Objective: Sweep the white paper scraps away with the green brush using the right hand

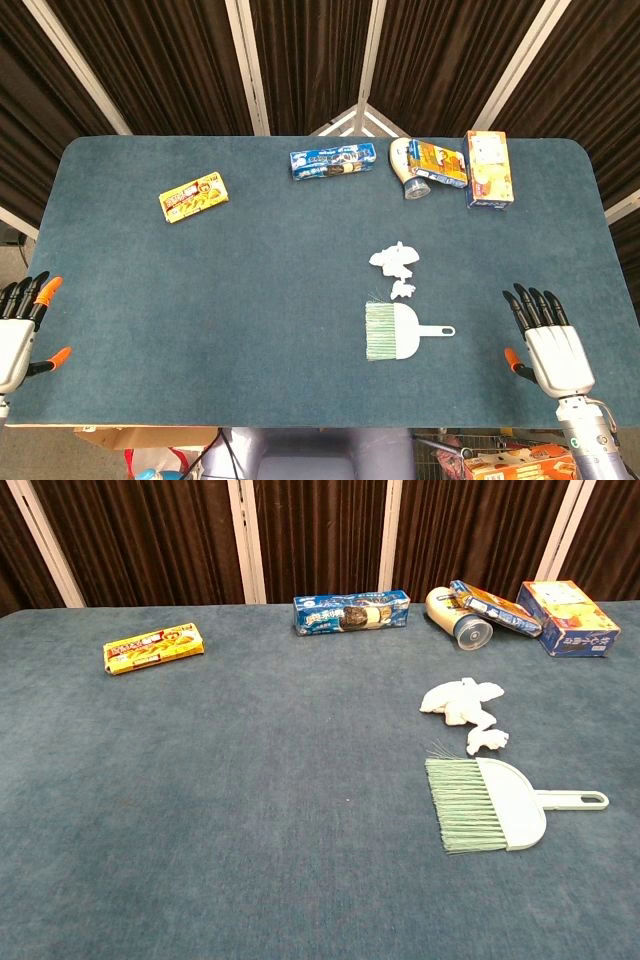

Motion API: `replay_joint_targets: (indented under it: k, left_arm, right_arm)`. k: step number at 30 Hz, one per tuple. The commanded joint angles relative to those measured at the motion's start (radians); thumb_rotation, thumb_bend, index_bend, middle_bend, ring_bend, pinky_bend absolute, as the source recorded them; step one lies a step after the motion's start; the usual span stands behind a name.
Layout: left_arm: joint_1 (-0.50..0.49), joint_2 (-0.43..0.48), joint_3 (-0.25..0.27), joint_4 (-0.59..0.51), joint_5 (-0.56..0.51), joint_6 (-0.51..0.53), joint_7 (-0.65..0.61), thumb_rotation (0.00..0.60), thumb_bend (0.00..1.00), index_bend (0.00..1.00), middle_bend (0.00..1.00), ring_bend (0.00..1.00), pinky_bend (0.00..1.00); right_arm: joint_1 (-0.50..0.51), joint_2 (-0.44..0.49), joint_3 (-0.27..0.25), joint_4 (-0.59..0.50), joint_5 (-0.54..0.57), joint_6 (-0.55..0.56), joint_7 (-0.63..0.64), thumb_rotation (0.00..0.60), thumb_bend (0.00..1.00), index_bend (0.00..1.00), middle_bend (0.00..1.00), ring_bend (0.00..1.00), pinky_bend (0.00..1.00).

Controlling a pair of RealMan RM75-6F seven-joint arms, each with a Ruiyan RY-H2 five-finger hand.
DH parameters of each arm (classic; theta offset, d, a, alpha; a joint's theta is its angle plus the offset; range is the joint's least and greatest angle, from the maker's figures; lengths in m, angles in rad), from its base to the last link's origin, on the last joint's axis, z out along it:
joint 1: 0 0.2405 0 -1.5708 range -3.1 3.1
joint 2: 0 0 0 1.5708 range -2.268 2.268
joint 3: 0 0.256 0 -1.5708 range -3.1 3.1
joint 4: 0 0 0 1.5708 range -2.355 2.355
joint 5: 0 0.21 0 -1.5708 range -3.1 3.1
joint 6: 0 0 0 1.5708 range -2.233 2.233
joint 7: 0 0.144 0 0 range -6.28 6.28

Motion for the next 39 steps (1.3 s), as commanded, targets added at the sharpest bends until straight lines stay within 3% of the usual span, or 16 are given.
replay_joint_targets:
  k: [1, 18, 21, 23, 24, 26, 28, 33, 39]
  left_arm:
    - [0.0, 0.0, 0.0, 0.0, 0.001, 0.001, -0.001, 0.6, 0.05, 0.0, 0.0, 0.0, 0.0]
    - [0.0, -0.005, -0.002, 0.007, 0.006, 0.007, -0.001, 0.6, 0.0, 0.0, 0.0, 0.0, 0.0]
    - [0.001, -0.005, -0.001, 0.006, 0.007, 0.008, 0.001, 0.6, 0.0, 0.0, 0.0, 0.0, 0.0]
    - [0.001, -0.006, -0.001, 0.006, 0.007, 0.009, 0.004, 0.6, 0.0, 0.0, 0.0, 0.0, 0.0]
    - [0.001, -0.006, -0.001, 0.006, 0.006, 0.009, 0.005, 0.6, 0.0, 0.0, 0.0, 0.0, 0.0]
    - [0.001, -0.006, 0.0, 0.004, 0.006, 0.008, 0.007, 0.6, 0.0, 0.0, 0.0, 0.0, 0.0]
    - [0.001, -0.007, 0.0, 0.004, 0.007, 0.007, 0.011, 0.6, 0.0, 0.0, 0.0, 0.0, 0.0]
    - [0.002, -0.006, 0.0, 0.002, 0.004, 0.006, 0.01, 0.6, 0.0, 0.0, 0.0, 0.0, 0.0]
    - [0.0, -0.003, 0.002, 0.001, 0.01, 0.005, 0.005, 0.6, 0.0, 0.0, 0.0, 0.0, 0.0]
  right_arm:
    - [0.0, 0.0, 0.002, 0.0, -0.002, 0.003, 0.0, 0.6, 0.33, 0.0, 0.0, 0.0, 0.07]
    - [0.03, -0.027, 0.014, -0.006, 0.021, -0.047, -0.017, 0.6, 0.32, 0.0, 0.0, 0.01, 0.1]
    - [0.045, -0.04, 0.019, -0.003, 0.029, -0.069, -0.044, 0.6, 0.32, 0.0, 0.09, 0.16, 0.33]
    - [0.059, -0.055, 0.024, 0.0, 0.031, -0.086, -0.056, 0.6, 0.32, 0.0, 0.32, 0.4, 0.55]
    - [0.067, -0.065, 0.026, 0.005, 0.032, -0.095, -0.062, 0.6, 0.32, 0.01, 0.4, 0.48, 0.62]
    - [0.085, -0.087, 0.029, 0.015, 0.037, -0.122, -0.072, 0.6, 0.32, 0.11, 0.62, 0.7, 0.77]
    - [0.101, -0.108, 0.03, 0.026, 0.052, -0.155, -0.087, 0.6, 0.32, 0.22, 0.75, 0.82, 0.87]
    - [0.138, -0.151, 0.026, 0.051, 0.098, -0.235, -0.156, 0.6, 0.32, 0.36, 0.9, 0.96, 0.97]
    - [0.161, -0.202, 0.034, 0.067, 0.161, -0.278, -0.234, 0.6, 0.32, 0.43, 0.93, 0.99, 0.98]
